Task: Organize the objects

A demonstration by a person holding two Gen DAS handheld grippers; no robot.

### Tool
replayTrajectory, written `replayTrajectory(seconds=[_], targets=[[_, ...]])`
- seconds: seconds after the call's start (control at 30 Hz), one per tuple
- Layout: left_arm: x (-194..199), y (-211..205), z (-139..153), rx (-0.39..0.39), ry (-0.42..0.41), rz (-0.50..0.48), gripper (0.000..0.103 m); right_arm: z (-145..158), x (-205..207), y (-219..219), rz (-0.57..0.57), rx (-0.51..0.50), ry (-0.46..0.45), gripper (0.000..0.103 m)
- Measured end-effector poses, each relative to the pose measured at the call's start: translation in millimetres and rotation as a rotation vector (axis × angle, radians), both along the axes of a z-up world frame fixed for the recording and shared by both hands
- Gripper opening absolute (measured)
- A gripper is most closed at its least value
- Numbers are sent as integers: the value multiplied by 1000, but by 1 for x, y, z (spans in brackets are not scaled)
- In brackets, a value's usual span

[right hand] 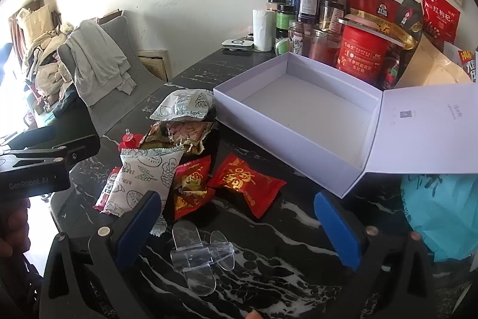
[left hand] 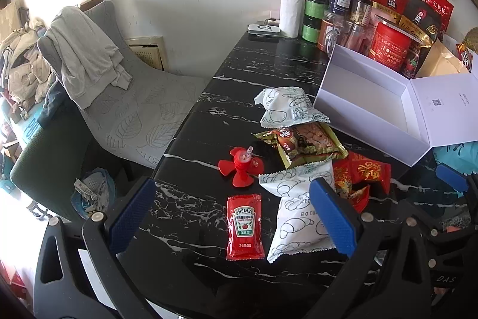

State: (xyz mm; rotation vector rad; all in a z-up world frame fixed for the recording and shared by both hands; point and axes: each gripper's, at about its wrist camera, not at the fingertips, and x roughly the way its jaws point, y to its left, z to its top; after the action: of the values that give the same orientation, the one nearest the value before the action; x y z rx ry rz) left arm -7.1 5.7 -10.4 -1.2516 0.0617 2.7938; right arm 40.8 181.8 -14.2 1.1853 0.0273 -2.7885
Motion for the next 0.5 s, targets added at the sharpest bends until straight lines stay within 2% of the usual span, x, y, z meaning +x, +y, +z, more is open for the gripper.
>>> replayTrajectory(seconds=[0.5], targets=[[0, 0, -1, 2, -3, -6, 103, 0, -2, -1, 3, 0, -9, 103]])
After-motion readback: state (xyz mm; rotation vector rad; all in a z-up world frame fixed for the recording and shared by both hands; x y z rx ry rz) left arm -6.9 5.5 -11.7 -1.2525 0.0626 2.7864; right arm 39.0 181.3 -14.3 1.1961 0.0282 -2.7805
